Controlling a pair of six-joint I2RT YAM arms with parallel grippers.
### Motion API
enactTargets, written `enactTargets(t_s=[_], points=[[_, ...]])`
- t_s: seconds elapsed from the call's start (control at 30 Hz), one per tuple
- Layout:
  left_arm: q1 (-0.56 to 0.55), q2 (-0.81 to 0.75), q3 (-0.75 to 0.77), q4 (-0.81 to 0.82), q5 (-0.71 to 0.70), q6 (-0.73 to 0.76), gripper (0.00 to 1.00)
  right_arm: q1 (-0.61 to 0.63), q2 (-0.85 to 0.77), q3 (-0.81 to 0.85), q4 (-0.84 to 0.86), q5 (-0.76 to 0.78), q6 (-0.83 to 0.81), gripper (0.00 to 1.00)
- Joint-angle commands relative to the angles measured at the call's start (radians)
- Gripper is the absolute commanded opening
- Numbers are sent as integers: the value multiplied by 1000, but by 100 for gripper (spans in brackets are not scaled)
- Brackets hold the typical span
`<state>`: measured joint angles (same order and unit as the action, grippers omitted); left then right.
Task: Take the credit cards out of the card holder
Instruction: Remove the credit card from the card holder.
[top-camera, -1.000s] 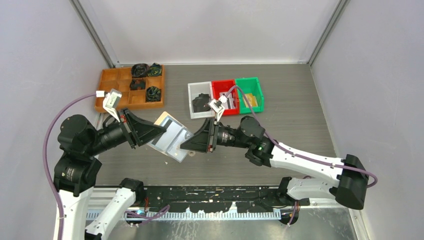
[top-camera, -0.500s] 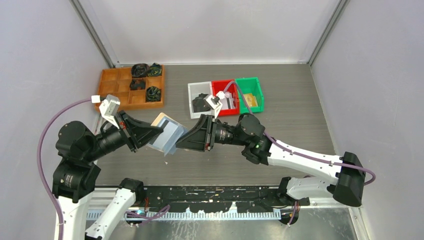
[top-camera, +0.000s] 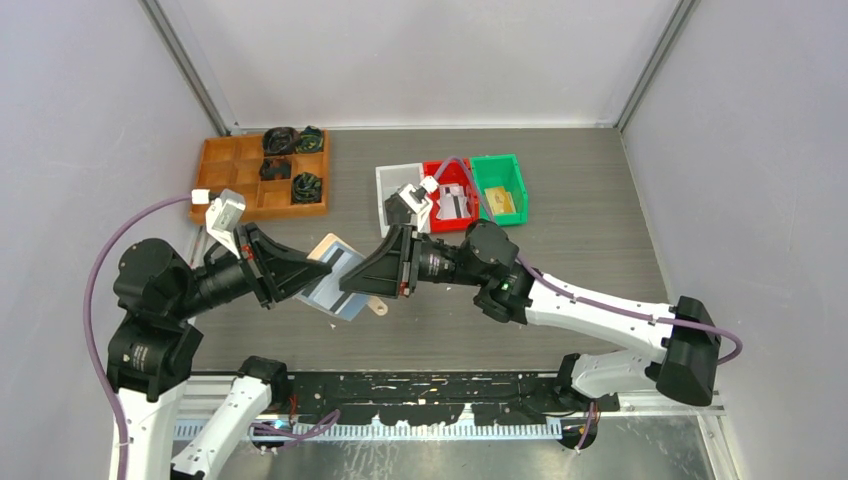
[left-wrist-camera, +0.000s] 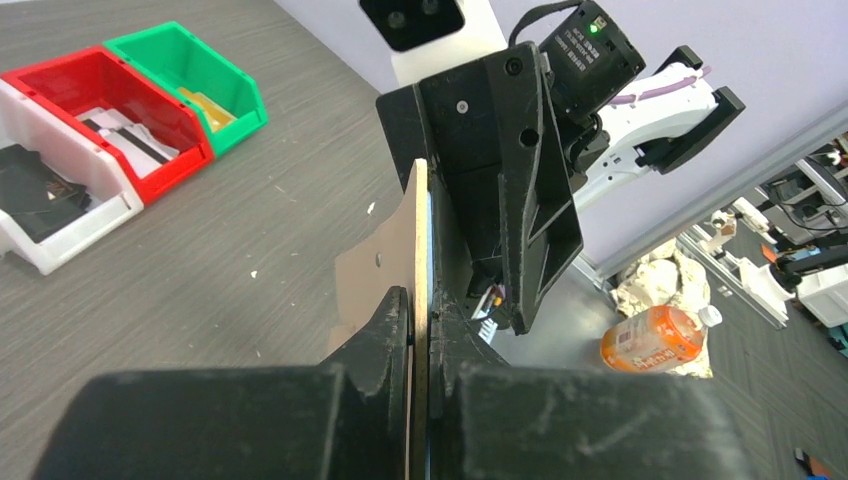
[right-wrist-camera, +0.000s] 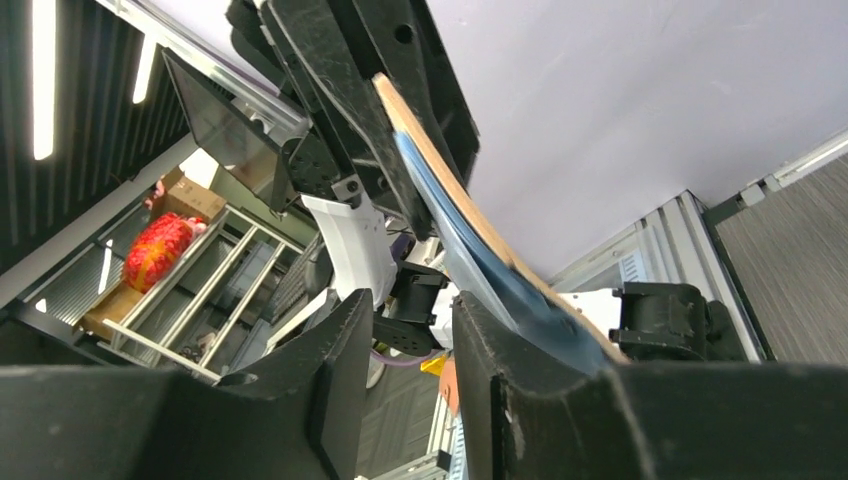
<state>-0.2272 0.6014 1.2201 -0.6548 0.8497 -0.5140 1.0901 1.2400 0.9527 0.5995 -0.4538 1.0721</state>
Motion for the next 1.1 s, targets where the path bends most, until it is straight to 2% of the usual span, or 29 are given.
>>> enactTargets(t_s=[0.0, 0.2, 0.27, 0.43, 0.53, 0.63, 0.7, 0.87, 1.07], points=[[-1, 14, 30, 71, 75, -50, 0, 3, 10, 90, 23, -8, -38, 40], [0, 20, 47, 74, 101, -80, 0, 5, -52, 106, -208, 74, -203, 35], [0, 21, 50, 82, 102, -96, 0, 7, -75, 114, -297, 115, -262, 30], [-1, 30, 35, 119, 111, -157, 0, 31, -80, 148, -389, 173, -361, 18], [0, 30, 1, 159, 128, -205, 0, 63, -53, 202, -426, 209, -437, 10], [0, 33, -8, 187, 149, -240, 0, 105, -23, 287, -563, 311, -539, 6], [0, 37, -3, 193, 164, -250, 0, 131, -15, 323, -634, 383, -593, 6], [0, 40, 2, 193, 192, -256, 0, 160, -40, 324, -668, 527, -668, 14], [-1, 42, 9, 215, 210, -284, 0, 199, -22, 393, -799, 618, -796, 29]])
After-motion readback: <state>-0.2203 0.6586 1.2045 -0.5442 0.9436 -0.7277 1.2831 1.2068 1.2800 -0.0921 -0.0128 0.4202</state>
